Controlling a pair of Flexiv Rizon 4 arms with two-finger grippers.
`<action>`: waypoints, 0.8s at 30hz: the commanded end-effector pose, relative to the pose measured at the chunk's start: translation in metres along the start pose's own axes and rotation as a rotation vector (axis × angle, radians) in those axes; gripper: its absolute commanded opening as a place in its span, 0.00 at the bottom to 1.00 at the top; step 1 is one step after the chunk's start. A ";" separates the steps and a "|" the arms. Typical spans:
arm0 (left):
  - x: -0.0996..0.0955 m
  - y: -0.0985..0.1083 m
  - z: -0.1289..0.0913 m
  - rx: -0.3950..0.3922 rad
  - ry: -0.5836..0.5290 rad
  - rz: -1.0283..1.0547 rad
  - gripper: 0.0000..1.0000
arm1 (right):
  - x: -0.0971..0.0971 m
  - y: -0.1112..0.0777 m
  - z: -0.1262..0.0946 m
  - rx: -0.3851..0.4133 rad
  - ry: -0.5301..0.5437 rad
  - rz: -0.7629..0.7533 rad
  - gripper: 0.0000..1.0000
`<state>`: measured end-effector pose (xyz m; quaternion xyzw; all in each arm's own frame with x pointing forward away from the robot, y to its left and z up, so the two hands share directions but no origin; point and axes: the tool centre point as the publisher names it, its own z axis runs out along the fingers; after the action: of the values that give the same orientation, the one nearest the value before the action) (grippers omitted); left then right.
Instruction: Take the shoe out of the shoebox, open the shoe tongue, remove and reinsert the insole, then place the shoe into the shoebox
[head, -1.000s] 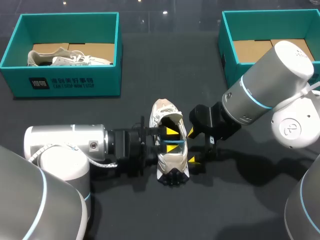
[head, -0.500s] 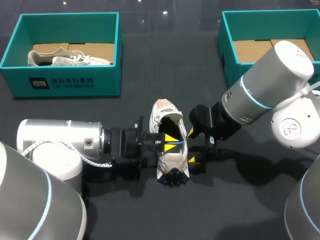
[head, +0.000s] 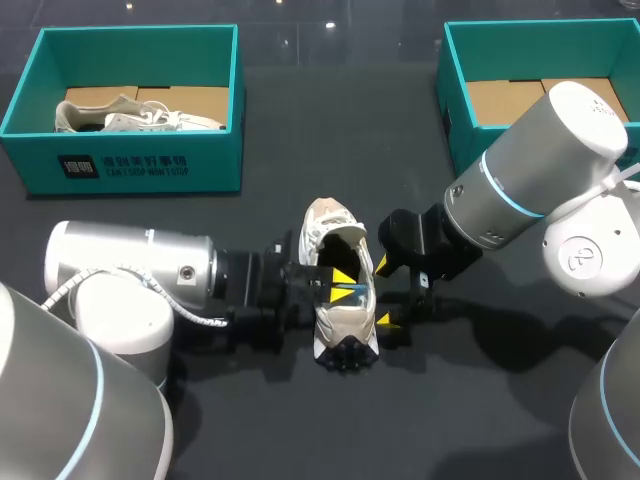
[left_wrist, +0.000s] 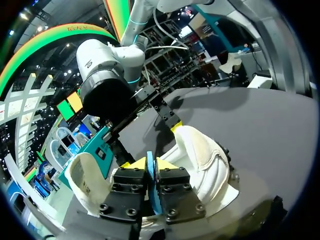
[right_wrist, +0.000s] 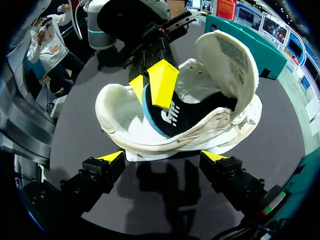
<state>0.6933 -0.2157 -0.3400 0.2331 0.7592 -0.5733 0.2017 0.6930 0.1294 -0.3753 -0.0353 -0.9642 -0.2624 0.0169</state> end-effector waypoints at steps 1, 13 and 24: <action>-0.005 -0.013 -0.018 0.008 0.014 -0.014 0.37 | 0.001 0.001 0.001 0.003 -0.002 0.001 1.00; -0.004 -0.027 -0.036 -0.037 0.083 -0.006 0.38 | 0.002 -0.002 -0.002 -0.012 0.001 -0.010 1.00; 0.009 -0.033 -0.060 -0.105 0.182 0.005 0.40 | 0.004 -0.052 -0.059 -0.009 -0.035 0.022 1.00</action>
<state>0.6691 -0.1756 -0.3149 0.2704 0.7957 -0.5194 0.1549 0.6989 0.0880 -0.3732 -0.0503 -0.9646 -0.2586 0.0077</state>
